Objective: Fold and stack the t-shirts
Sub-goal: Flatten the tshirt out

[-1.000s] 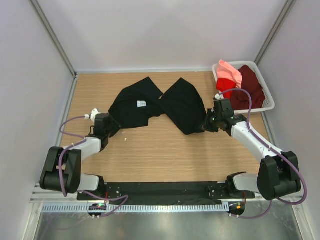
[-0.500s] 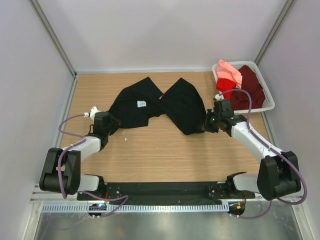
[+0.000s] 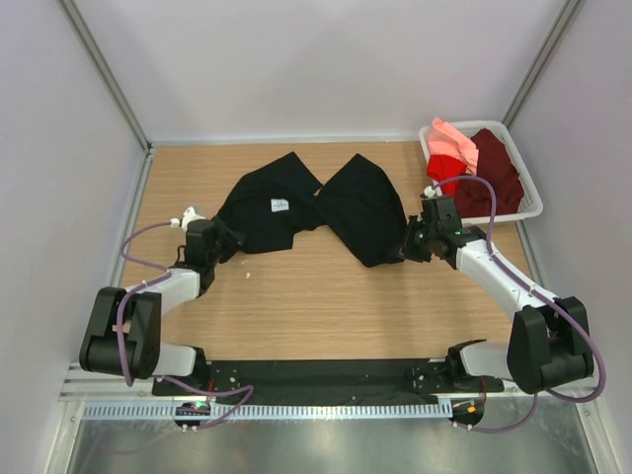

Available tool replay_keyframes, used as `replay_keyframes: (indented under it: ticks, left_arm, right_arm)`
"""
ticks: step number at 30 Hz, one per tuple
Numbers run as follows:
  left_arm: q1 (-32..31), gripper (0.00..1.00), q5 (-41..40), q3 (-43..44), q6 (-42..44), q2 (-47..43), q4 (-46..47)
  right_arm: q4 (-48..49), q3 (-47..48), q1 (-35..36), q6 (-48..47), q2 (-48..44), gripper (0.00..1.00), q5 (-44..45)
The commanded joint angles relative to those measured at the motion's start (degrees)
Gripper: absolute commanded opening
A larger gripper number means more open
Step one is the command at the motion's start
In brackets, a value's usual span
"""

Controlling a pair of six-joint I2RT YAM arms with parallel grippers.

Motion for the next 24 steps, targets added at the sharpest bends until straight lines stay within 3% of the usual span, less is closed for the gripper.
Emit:
replay_keyframes:
  ticks: [1, 10, 20, 24]
  left_arm:
    - [0.3, 0.48, 2.3, 0.2, 1.2, 0.5, 4.7]
    - [0.2, 0.47, 7.6, 0.0, 2.9, 1.6, 7.6]
    - [0.2, 0.41, 3.1, 0.2, 3.6, 2.1, 2.6]
    - [0.2, 0.34, 1.0, 0.2, 3.5, 1.2, 0.8]
  right_arm:
    - [1.4, -0.3, 0.3, 0.5, 0.1, 0.01, -0.3]
    - [1.9, 0.1, 0.5, 0.4, 1.1, 0.01, -0.5]
    - [1.9, 0.1, 0.4, 0.3, 1.4, 0.01, -0.4]
    - [2.0, -0.1, 0.4, 0.5, 1.6, 0.01, -0.6]
